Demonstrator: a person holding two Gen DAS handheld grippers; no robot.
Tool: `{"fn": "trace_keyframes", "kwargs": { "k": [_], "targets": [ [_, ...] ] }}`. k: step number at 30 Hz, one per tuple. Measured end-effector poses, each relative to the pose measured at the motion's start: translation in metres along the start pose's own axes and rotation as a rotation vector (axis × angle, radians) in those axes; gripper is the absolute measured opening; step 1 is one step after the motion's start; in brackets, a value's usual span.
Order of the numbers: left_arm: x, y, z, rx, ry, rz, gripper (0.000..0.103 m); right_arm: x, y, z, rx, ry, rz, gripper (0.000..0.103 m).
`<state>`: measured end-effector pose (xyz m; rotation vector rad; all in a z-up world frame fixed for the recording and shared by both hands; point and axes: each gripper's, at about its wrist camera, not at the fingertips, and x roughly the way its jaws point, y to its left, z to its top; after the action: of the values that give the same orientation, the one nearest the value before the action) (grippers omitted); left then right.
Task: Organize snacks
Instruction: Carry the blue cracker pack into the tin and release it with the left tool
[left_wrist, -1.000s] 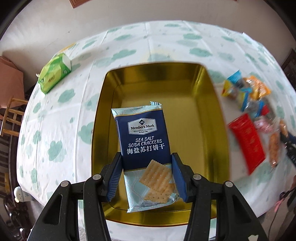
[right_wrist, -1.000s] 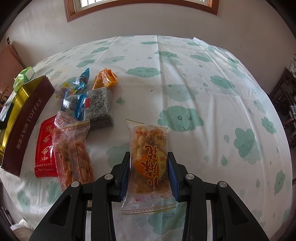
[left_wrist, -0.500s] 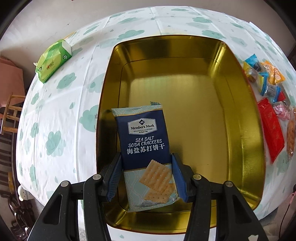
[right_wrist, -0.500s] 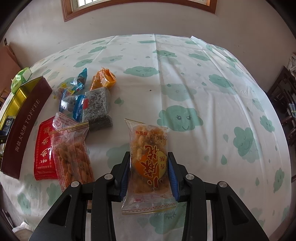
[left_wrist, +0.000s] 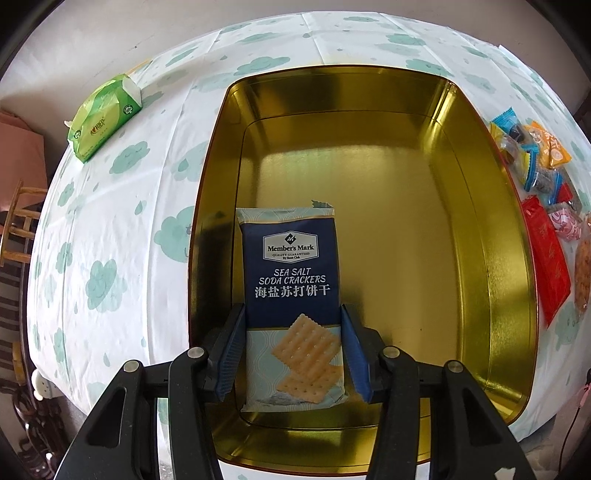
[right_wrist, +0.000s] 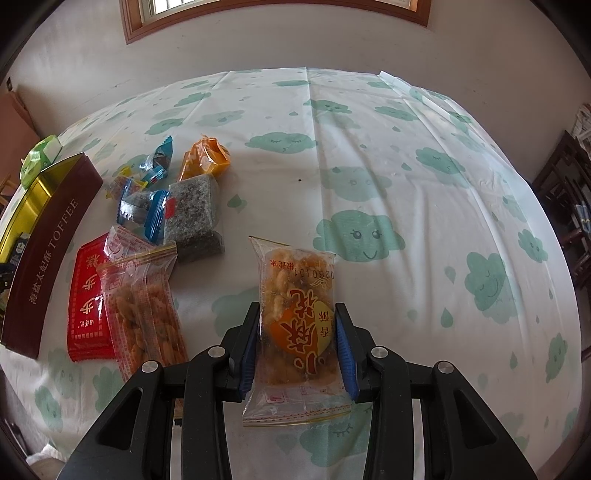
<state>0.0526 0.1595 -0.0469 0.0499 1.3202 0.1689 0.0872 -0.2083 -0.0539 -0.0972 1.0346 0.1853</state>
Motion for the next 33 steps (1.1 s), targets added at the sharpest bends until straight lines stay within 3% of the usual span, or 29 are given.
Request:
{"fn": "trace_keyframes", "kwargs": {
  "k": [19,33],
  "targets": [
    [-0.012,-0.067,0.000,0.065,-0.001,-0.168,0.046,0.000,0.000,0.000,0.001,0.000,-0.001,0.039],
    [-0.011,-0.065,0.004,0.040,-0.002,-0.223,0.047,0.000,0.002,0.000,0.003,-0.001,-0.004,0.038]
  ]
}}
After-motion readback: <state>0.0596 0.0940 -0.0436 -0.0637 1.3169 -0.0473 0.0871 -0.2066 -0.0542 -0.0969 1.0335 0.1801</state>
